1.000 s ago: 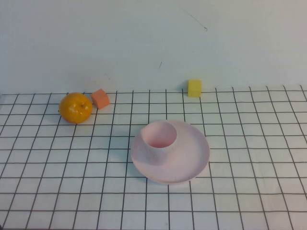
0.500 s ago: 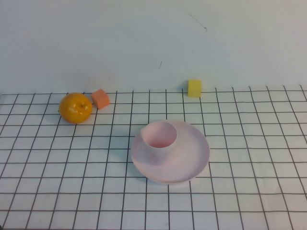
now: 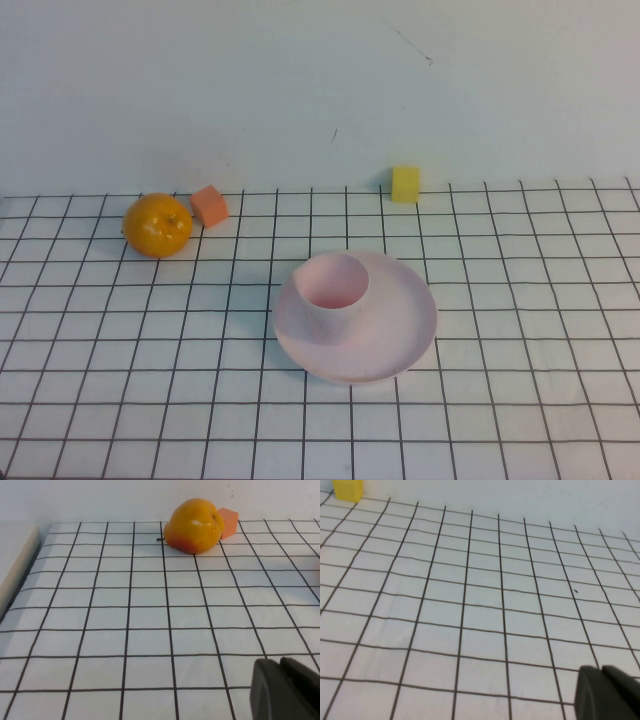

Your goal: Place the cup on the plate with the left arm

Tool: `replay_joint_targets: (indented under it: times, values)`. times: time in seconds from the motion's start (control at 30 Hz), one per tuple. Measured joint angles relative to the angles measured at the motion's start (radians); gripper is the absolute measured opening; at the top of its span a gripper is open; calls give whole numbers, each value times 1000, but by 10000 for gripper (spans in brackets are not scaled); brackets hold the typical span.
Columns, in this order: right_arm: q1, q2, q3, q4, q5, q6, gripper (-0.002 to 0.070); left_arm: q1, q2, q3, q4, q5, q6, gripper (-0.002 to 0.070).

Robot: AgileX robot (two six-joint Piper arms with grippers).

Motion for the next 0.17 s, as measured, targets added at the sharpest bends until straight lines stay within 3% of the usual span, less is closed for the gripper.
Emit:
replay_joint_targets:
  times: [0.17]
  values:
    - [0, 0, 0, 0, 0, 0, -2, -8, 0, 0, 20, 0, -32, -1]
